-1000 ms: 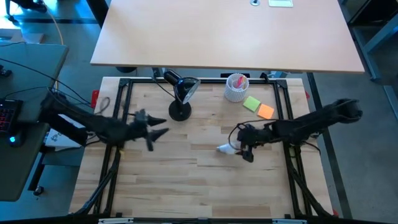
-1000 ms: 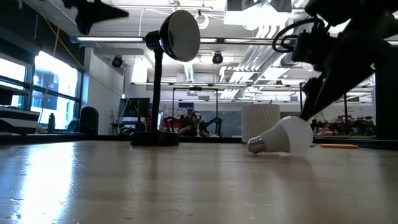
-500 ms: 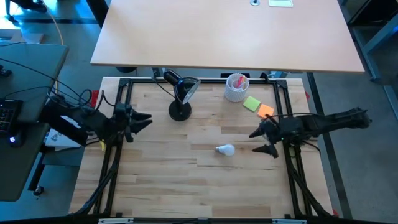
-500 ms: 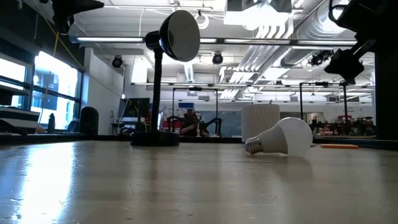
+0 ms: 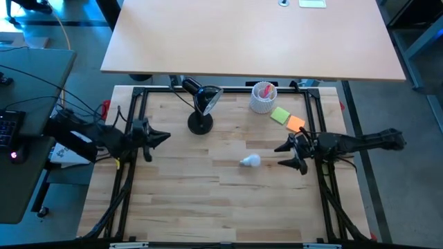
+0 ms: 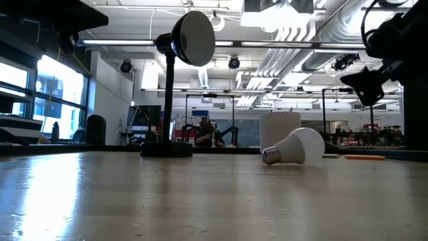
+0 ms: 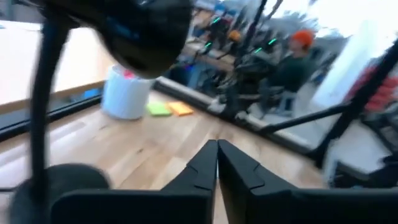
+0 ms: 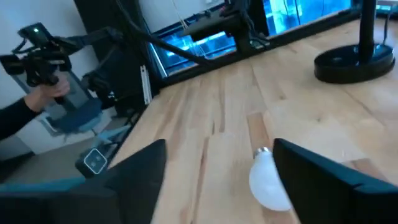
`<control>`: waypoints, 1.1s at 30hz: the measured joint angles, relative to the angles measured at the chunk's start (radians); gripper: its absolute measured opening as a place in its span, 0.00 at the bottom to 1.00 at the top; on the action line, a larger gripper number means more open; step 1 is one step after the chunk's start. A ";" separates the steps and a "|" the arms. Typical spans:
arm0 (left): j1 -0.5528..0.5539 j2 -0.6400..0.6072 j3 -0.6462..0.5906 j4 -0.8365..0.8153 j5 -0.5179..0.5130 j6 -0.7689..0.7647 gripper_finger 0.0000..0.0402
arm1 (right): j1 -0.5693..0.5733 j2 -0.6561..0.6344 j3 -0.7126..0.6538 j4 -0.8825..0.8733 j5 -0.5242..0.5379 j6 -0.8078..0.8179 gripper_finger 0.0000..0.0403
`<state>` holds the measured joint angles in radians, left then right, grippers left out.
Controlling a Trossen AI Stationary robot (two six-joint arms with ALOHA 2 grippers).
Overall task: Screw lightbulb
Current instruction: Return to Home Position
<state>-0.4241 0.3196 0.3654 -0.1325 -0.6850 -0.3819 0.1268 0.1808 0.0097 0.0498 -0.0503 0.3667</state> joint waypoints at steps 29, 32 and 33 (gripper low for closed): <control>0.346 -0.306 -0.312 0.156 0.328 0.098 0.00 | -0.439 -0.020 0.000 0.051 -0.482 -0.188 0.01; 0.368 -0.307 -0.355 0.193 0.367 0.046 0.00 | -0.463 -0.020 0.000 0.053 -0.509 -0.169 0.00; 0.373 -0.304 -0.355 0.196 0.368 0.047 0.00 | -0.468 -0.020 0.000 0.057 -0.512 -0.162 0.00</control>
<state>-0.0514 0.0160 0.0109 0.0640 -0.3168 -0.3345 -0.3416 0.1612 0.0097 0.1068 -0.5627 0.2051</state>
